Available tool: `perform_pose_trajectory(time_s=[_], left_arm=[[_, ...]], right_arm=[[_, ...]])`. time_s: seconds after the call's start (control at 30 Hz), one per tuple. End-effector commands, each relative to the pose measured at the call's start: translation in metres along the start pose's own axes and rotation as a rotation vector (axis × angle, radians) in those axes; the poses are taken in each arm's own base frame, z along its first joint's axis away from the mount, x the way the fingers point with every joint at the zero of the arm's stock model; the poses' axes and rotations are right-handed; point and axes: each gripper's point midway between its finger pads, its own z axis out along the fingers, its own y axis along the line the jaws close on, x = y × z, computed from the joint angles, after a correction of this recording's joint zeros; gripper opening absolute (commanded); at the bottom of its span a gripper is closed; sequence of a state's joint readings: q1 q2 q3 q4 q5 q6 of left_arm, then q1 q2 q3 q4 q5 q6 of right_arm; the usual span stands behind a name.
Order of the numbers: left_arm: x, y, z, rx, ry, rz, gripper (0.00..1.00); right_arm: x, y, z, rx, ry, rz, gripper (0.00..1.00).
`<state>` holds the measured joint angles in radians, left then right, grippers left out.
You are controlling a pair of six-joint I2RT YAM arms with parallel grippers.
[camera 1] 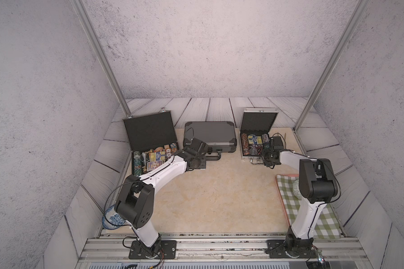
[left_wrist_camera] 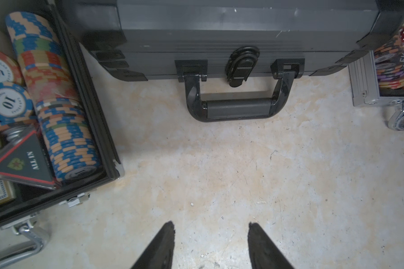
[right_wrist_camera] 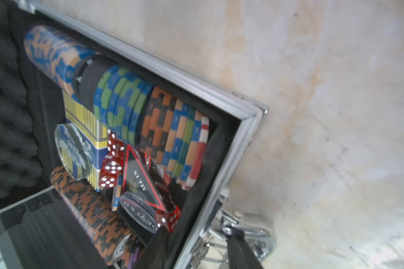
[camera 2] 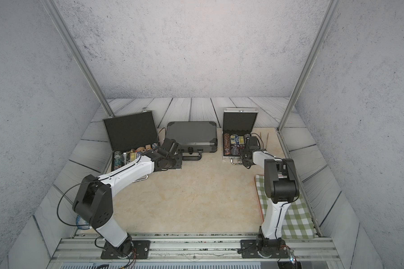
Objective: Close the poker set cases
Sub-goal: Move the poker set case to the center of the board.
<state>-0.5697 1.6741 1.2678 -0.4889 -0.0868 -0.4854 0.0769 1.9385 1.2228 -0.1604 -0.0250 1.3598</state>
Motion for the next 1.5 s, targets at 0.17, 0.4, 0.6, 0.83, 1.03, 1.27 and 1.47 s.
perform_pose_trajectory(time_s=[0.17, 0.4, 0.6, 0.83, 1.03, 1.27, 1.47], left_arm=[[-0.012, 0.001, -0.012, 0.003, -0.046, 0.001, 0.54], [-0.014, 0.003, -0.017, -0.003, -0.065, 0.000, 0.54], [-0.016, 0.002, -0.018, 0.004, -0.074, -0.006, 0.54], [-0.016, 0.001, -0.020, 0.011, -0.072, -0.008, 0.54], [-0.017, 0.001, -0.022, 0.009, -0.079, -0.010, 0.54], [-0.016, -0.001, -0.021, 0.021, -0.074, -0.011, 0.54], [-0.018, -0.002, -0.021, 0.027, -0.077, -0.015, 0.54]], right_arm=[[0.005, -0.013, 0.014, 0.066, -0.001, -0.007, 0.35], [0.015, -0.021, 0.012, 0.076, 0.028, -0.048, 0.27], [0.022, -0.027, 0.004, 0.074, 0.043, -0.091, 0.27], [0.035, -0.035, -0.002, 0.073, 0.076, -0.137, 0.26], [0.046, -0.036, -0.015, 0.061, 0.089, -0.186, 0.26], [0.061, -0.048, -0.034, 0.062, 0.091, -0.219, 0.28], [0.077, -0.070, -0.050, 0.071, 0.101, -0.225, 0.29]])
